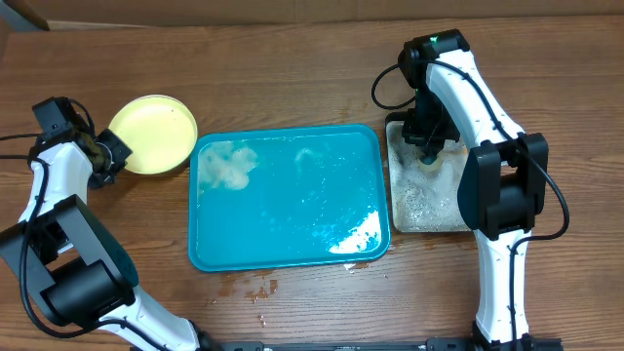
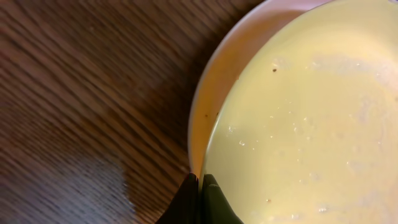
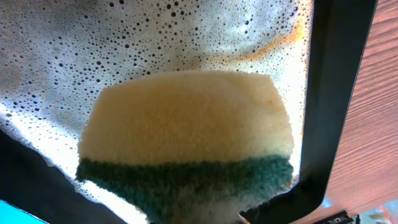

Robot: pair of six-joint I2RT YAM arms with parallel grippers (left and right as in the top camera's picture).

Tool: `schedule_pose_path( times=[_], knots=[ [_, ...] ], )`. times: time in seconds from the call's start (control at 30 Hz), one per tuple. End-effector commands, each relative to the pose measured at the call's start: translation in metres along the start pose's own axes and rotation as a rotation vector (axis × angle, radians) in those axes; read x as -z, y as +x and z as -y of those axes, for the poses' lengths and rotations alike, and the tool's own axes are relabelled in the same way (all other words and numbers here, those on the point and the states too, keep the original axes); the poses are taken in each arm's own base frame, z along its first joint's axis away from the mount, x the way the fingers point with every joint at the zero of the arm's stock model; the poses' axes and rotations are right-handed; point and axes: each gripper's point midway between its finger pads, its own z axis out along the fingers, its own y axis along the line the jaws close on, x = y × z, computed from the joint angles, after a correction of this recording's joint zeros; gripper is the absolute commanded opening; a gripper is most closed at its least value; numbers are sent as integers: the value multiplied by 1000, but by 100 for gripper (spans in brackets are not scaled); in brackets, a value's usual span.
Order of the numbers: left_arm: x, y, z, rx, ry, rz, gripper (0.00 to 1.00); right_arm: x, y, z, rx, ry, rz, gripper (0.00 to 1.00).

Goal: Clean dirty plates on tray and stack at the side
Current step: 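Lower the yellow plate onto the white plates with the left gripper, then release the yellow plate and raise the left gripper above the tray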

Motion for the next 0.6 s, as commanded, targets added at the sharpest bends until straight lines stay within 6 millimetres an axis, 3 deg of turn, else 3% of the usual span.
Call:
schedule_pose_path(
  times=[0.0, 0.3, 0.5, 0.57],
  knots=[
    [-1, -11, -12, 12, -70, 32, 4, 2, -4, -3, -1, -12, 9, 4],
    [-5, -16, -22, 16, -96, 48, 4, 2, -2, -6, 10, -27, 1, 4],
    [-23, -4, -15, -10, -63, -6, 8, 3, 0, -10, 20, -25, 3, 4],
    [-30, 3, -11, -21, -59, -28, 14, 3, 1, -11, 23, -24, 4, 4]
  ],
)
